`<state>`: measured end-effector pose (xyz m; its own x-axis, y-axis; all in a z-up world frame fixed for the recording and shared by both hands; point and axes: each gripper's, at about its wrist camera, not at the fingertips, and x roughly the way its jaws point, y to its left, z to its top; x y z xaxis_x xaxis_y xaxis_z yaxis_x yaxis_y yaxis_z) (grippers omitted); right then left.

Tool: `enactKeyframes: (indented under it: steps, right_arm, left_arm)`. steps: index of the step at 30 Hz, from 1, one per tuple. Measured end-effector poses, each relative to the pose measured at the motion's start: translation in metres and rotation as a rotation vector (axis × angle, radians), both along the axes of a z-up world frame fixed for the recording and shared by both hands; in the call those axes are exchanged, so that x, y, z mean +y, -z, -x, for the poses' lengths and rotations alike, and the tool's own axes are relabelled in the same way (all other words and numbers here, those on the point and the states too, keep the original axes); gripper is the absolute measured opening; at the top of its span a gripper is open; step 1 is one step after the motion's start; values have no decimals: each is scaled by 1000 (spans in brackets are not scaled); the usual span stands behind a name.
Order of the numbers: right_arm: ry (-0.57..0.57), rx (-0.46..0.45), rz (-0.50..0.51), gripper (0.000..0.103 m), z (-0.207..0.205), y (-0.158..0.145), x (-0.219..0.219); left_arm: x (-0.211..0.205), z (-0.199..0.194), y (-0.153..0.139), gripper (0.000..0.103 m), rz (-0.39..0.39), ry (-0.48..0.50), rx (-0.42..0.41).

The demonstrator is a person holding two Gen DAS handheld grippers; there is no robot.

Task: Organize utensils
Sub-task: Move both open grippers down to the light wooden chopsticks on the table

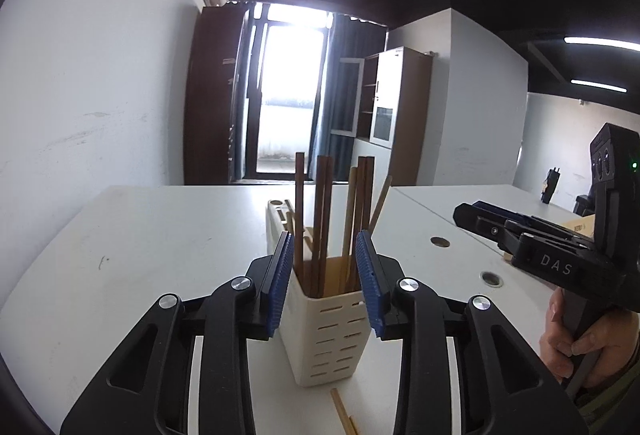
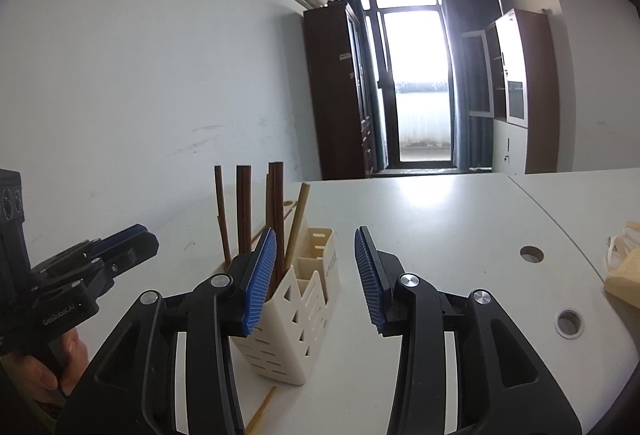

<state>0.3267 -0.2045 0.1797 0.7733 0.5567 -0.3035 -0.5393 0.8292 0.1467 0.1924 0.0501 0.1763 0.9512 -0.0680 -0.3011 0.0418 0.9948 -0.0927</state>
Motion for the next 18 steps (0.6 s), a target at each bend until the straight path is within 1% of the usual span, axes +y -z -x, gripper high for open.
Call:
enactKeyframes:
  steps: [2, 5, 7, 11, 15, 18]
  right_arm:
    - [0, 14, 17, 45, 4, 3, 1]
    - [-12, 9, 33, 50, 18, 10, -1]
    - [-15, 21, 31, 54, 24, 16, -4]
    - [-22, 84, 51, 57, 26, 30, -4]
    - [-30, 120, 101, 66, 33, 39, -3]
    - [-37, 147, 124, 69, 36, 45, -2]
  left_arm:
    - [-3, 1, 5, 32, -8, 2, 37]
    - [-6, 3, 10, 32, -10, -8, 63]
    - [-9, 2, 16, 33, -10, -4, 104]
    - [-13, -7, 35, 37, -10, 1, 217]
    - [-19, -16, 63, 38, -14, 16, 348]
    - [-18, -25, 78, 38, 22, 56, 443]
